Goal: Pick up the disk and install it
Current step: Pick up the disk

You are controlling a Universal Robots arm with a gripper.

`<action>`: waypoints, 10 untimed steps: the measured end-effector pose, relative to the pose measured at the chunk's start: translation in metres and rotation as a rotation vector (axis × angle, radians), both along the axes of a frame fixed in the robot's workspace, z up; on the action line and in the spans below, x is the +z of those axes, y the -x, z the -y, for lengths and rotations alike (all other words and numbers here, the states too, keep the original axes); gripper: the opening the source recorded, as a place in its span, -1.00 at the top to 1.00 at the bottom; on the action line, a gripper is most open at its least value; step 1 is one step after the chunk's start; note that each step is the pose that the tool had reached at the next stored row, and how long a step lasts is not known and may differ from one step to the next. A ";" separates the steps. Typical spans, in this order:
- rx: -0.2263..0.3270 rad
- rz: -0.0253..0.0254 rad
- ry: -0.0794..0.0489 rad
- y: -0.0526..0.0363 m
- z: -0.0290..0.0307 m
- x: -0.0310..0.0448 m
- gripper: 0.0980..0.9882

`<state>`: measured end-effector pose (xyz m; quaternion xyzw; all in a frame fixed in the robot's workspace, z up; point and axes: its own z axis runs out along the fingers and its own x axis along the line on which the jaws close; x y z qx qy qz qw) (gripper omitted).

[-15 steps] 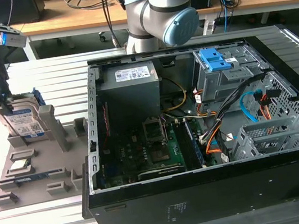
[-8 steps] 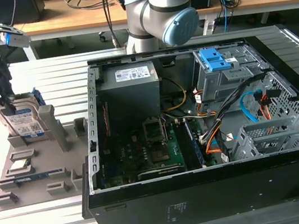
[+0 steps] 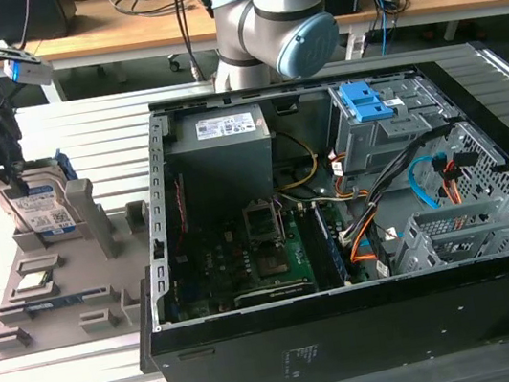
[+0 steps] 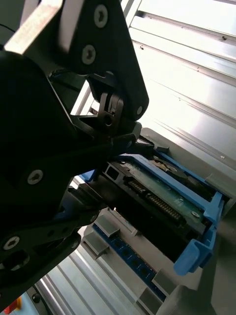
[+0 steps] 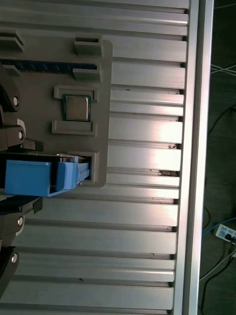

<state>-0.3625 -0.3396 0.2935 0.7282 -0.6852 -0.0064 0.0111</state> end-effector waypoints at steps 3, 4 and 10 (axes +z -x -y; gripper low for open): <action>0.000 0.0002 0.000 0.0000 0.0000 -0.0002 0.14; 0.000 0.0001 0.000 0.0000 0.0000 -0.0002 0.18; 0.000 0.0002 0.000 0.0000 0.0000 -0.0004 0.39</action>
